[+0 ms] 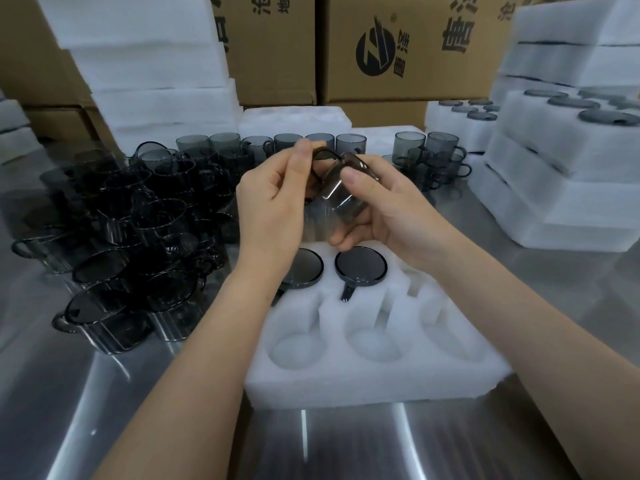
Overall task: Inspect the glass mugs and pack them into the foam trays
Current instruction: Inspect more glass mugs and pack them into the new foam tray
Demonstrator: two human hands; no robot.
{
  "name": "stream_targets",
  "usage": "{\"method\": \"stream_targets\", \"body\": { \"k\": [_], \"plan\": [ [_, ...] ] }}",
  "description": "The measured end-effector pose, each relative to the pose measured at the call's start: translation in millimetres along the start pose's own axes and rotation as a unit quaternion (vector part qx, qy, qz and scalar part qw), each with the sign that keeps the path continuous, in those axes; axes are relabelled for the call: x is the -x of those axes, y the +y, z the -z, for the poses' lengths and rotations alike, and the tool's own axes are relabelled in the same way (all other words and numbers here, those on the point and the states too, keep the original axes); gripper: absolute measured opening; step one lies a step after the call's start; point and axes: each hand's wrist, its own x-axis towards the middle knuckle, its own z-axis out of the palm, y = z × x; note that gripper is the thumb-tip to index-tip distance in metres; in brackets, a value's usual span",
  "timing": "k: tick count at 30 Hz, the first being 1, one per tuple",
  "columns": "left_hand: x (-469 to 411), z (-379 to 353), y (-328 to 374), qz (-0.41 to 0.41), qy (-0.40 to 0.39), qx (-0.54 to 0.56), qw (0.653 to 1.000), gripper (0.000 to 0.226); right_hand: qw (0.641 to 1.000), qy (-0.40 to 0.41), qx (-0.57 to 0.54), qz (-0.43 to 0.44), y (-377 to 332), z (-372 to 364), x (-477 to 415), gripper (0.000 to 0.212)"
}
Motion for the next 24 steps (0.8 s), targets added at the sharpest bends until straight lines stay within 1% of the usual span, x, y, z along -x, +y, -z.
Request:
{"method": "stream_targets", "body": {
  "k": [2,5,6,8,9,10,12,14,15,17,18,20,21,22,24],
  "plan": [
    [0,-1,1,0.049,-0.022,0.063,0.997,0.035,1.000,0.022,0.006,0.002,-1,3,-1,0.043],
    [-2,0,0,0.097,-0.033,0.096,0.990,0.045,0.999,0.022,-0.022,0.007,0,7,-1,0.041],
    [-3,2,-1,0.107,-0.025,0.101,0.989,0.044,0.999,0.016,-0.043,0.009,-1,7,-1,0.041],
    [-5,6,-4,0.122,-0.023,0.099,0.987,0.033,0.996,0.007,-0.082,0.021,-2,8,0,0.039],
    [-5,7,-5,0.128,-0.039,0.092,0.987,0.025,0.995,0.010,-0.094,0.031,-3,9,0,0.034],
    [-5,8,-5,0.131,-0.062,0.082,0.986,0.023,0.994,0.020,-0.098,0.041,-3,10,0,0.029],
    [-4,9,-7,0.119,-0.113,0.060,0.985,0.035,0.993,0.047,-0.089,0.055,-5,11,0,0.025],
    [-3,7,-8,0.092,-0.154,0.033,0.983,0.052,0.992,0.060,-0.097,0.058,-6,11,0,0.035],
    [-2,6,-7,0.084,-0.166,0.022,0.982,0.058,0.990,0.053,-0.116,0.053,-6,10,0,0.041],
    [-1,5,-6,0.072,-0.160,0.013,0.984,0.062,0.987,0.026,-0.155,0.037,-5,9,0,0.055],
    [0,5,-5,0.066,-0.149,0.013,0.987,0.062,0.986,0.012,-0.162,0.031,-5,9,1,0.057],
    [-1,6,-5,0.067,-0.137,0.021,0.988,0.063,0.989,0.001,-0.144,0.034,-5,11,0,0.043],
    [-1,6,-5,0.075,-0.138,0.032,0.987,0.064,0.992,0.007,-0.116,0.042,-6,11,0,0.039],
    [-1,6,-5,0.084,-0.142,0.042,0.985,0.065,0.996,0.014,-0.077,0.053,-7,13,1,0.041],
    [0,6,-5,0.094,-0.156,0.057,0.982,0.070,0.997,0.027,0.024,0.072,-12,17,2,0.057]
  ]
}}
